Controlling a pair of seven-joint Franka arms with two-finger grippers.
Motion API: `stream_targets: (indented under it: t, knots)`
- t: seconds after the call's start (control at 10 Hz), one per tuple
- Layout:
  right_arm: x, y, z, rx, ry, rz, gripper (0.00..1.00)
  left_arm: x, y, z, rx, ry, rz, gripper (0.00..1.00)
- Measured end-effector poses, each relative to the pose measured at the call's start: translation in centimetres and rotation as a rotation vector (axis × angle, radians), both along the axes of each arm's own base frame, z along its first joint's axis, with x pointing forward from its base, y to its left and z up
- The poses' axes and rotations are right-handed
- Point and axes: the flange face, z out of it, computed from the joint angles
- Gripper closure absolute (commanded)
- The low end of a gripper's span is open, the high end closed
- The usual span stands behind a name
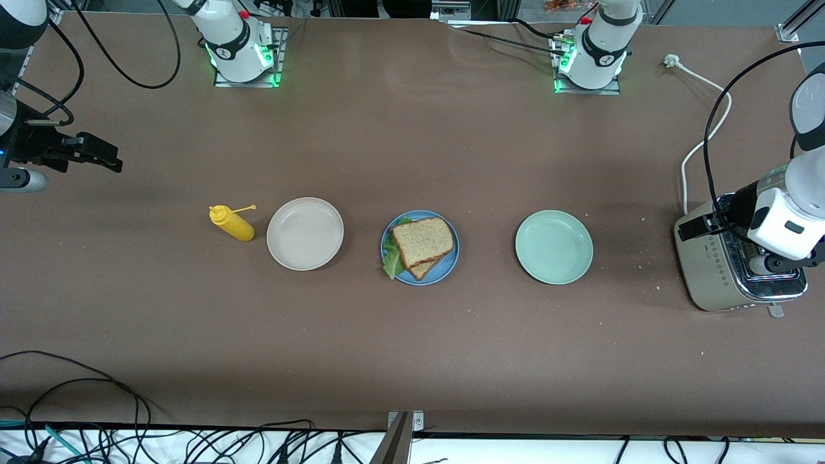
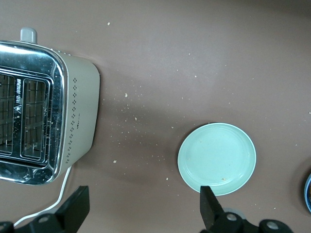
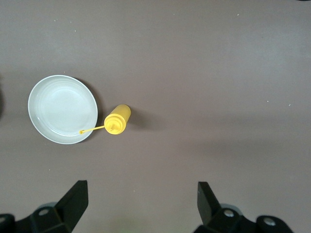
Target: Make sandwich in blue plate with both arms
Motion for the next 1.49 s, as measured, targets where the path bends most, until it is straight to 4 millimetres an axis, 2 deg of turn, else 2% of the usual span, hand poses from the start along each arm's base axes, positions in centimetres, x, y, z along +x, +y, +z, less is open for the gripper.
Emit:
stream_targets:
  t: [0.4,0.6,0.9,1.0,1.19,1.49]
  knots:
    - [0.0,0.0,0.1,0.000,-0.001,0.000,0.00,0.0,0.6,-0.3,0.004,0.006,-0.019,0.00]
    - [0.0,0.0,0.1,0.000,-0.002,0.001,0.00,0.3,1.6,-1.2,0.034,0.025,-0.029,0.00]
    - [0.0,0.1,0.1,0.000,-0.002,0.001,0.00,0.3,1.1,-1.2,0.025,0.032,-0.035,0.02]
    - [0.0,0.1,0.1,0.000,-0.002,0.001,0.00,0.0,1.0,-0.4,0.013,0.024,-0.034,0.05]
    - [0.1,0.1,0.1,0.000,-0.003,0.002,0.00,-1.0,0.7,0.5,0.012,0.022,-0.041,0.03]
    - [0.1,0.2,0.0,0.000,-0.006,0.004,0.00,-3.3,-0.3,-0.5,0.005,0.003,-0.053,0.00]
